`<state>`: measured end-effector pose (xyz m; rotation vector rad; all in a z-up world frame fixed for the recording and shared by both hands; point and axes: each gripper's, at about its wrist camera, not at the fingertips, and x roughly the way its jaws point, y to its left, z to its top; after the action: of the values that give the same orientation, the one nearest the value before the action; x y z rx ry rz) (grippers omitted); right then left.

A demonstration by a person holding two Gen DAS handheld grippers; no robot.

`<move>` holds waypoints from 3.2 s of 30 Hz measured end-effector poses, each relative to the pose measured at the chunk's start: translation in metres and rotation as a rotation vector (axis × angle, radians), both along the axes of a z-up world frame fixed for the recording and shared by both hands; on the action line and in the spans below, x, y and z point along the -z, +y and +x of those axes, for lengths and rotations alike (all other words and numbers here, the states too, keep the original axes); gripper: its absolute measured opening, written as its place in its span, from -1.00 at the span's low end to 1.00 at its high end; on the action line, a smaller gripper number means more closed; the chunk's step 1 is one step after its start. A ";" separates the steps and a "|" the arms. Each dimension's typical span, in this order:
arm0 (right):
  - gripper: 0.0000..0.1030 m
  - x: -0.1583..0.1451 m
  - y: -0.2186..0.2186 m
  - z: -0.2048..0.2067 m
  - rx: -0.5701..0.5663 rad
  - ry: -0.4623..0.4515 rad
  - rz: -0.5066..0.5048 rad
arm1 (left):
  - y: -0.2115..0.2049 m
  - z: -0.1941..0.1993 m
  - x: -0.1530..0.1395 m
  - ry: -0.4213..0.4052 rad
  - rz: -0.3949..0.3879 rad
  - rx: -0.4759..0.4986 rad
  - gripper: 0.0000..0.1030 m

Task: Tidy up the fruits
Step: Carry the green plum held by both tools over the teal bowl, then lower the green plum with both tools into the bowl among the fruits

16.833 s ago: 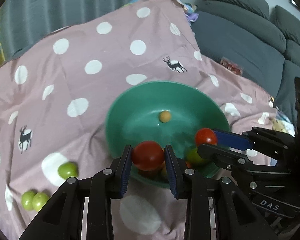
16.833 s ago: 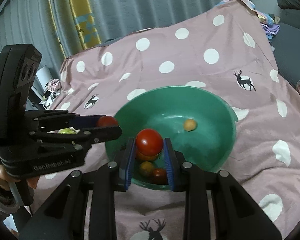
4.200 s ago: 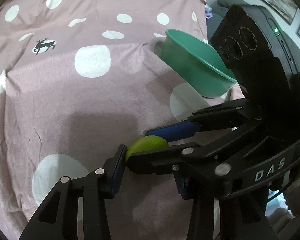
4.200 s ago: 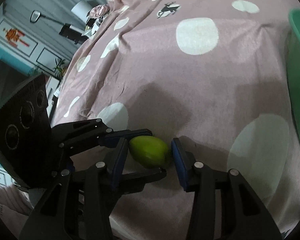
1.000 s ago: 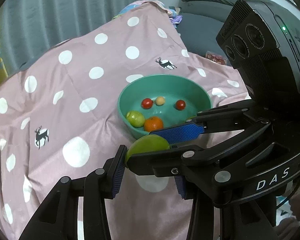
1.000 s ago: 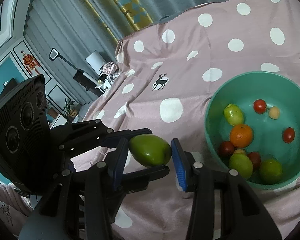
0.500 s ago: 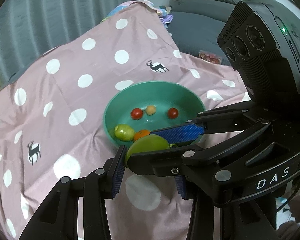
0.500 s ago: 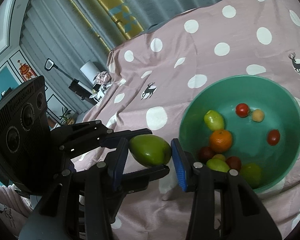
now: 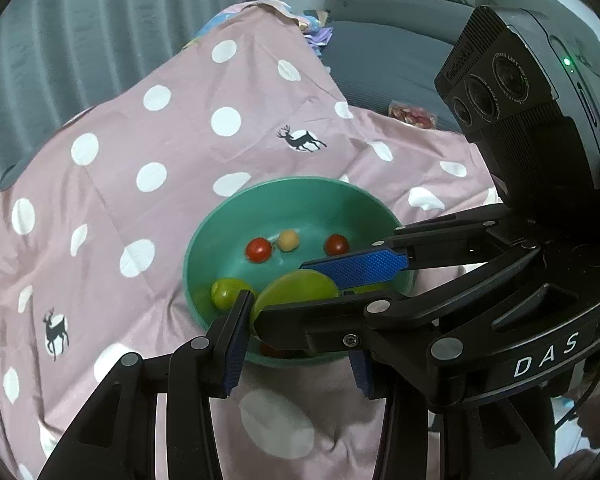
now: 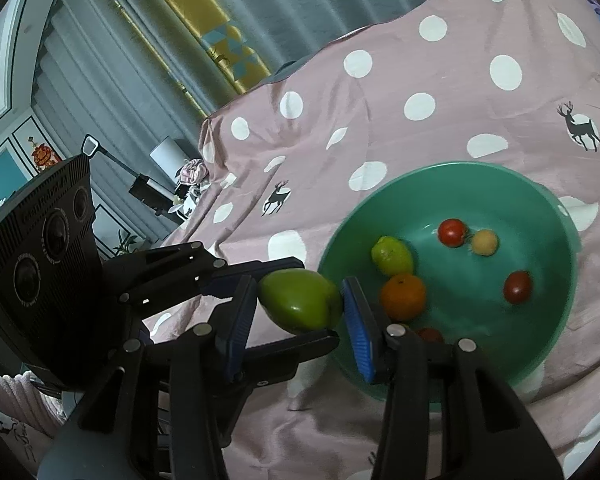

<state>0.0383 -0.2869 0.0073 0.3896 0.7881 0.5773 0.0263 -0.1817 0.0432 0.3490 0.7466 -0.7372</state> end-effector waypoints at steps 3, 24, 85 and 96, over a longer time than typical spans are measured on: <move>-0.14 0.002 -0.005 0.004 0.007 0.004 0.004 | -0.005 0.006 0.002 0.005 0.000 0.005 -0.14; -0.14 0.027 -0.031 0.023 0.042 0.058 0.024 | -0.030 0.032 0.024 0.058 0.013 0.029 -0.14; -0.14 0.041 -0.053 0.084 0.064 0.322 -0.015 | -0.050 0.107 0.042 0.343 -0.034 0.019 -0.14; -0.14 0.050 -0.047 0.096 0.050 0.395 -0.032 | -0.051 0.117 0.054 0.408 -0.018 -0.003 -0.14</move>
<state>0.1344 -0.3344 -0.0425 0.5001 1.1614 0.4444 0.1430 -0.2323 -0.0112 0.1813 1.1234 -0.8221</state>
